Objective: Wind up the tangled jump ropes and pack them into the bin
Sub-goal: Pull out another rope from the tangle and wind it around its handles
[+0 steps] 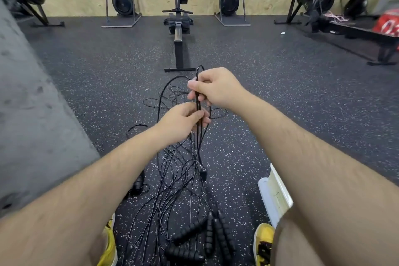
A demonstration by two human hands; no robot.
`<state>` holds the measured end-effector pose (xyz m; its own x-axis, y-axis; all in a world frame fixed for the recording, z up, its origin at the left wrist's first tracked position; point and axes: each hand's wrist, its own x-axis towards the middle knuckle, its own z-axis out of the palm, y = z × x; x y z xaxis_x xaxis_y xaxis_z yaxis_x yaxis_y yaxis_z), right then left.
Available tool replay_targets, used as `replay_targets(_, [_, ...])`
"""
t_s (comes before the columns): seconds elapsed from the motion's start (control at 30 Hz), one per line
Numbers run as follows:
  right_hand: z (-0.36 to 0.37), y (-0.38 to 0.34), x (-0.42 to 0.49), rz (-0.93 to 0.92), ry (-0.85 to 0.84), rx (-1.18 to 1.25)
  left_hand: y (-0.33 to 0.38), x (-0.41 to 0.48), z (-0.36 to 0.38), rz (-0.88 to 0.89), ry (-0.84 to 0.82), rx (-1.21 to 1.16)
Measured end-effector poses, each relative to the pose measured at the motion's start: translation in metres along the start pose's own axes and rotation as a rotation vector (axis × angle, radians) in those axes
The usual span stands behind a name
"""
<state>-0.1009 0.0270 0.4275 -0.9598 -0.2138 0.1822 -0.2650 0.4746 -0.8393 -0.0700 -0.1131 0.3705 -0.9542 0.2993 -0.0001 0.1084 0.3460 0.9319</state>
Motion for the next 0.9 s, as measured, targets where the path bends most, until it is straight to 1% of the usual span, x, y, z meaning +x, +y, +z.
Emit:
replay_targets(0.1, [0.000,-0.002,-0.002,-0.015,0.014,0.036,0.001,0.001,-0.007,0.001,0.048,-0.003])
replay_targets(0.2, [-0.004,-0.004,-0.004,-0.019,0.010,0.059,0.010,0.001,-0.018,0.049,0.126,-0.020])
replay_targets(0.23, [-0.006,-0.003,-0.005,0.006,-0.021,0.064,0.015,0.003,-0.022,0.073,0.170,-0.011])
replay_targets(0.3, [-0.010,0.000,-0.009,0.074,-0.146,0.018,0.023,0.006,-0.031,0.122,0.254,-0.044])
replay_targets(0.4, [-0.003,0.008,-0.016,0.087,-0.367,-0.173,0.031,0.009,-0.042,0.166,0.304,-0.157])
replay_targets(0.47, [0.008,0.011,-0.020,0.073,-0.399,-0.209,0.034,0.011,-0.046,0.171,0.301,-0.215])
replay_targets(0.53, [0.015,0.010,-0.021,0.033,-0.361,-0.184,0.036,0.012,-0.050,0.175,0.301,-0.261])
replay_targets(0.6, [0.017,0.004,-0.020,0.009,-0.287,-0.118,0.036,0.014,-0.055,0.178,0.307,-0.315])
replay_targets(0.67, [0.016,-0.002,-0.019,-0.013,-0.202,-0.027,0.034,0.013,-0.058,0.160,0.266,-0.312])
replay_targets(0.7, [0.014,-0.005,-0.017,-0.030,-0.152,0.007,0.032,0.011,-0.059,0.145,0.201,-0.291])
replay_targets(0.77, [0.011,-0.009,-0.013,-0.069,-0.034,0.029,0.026,0.003,-0.056,0.102,-0.015,-0.215])
replay_targets(0.8, [0.010,-0.010,-0.010,-0.081,0.026,0.034,0.021,-0.002,-0.051,0.068,-0.125,-0.155])
replay_targets(0.83, [0.009,-0.010,-0.007,-0.082,0.074,0.055,0.016,-0.005,-0.046,0.027,-0.198,-0.079])
replay_targets(0.87, [0.008,-0.010,-0.006,-0.072,0.105,0.105,0.010,-0.008,-0.040,-0.002,-0.227,0.022])
replay_targets(0.9, [0.008,-0.010,-0.005,-0.061,0.121,0.154,0.004,-0.008,-0.035,-0.009,-0.217,0.121])
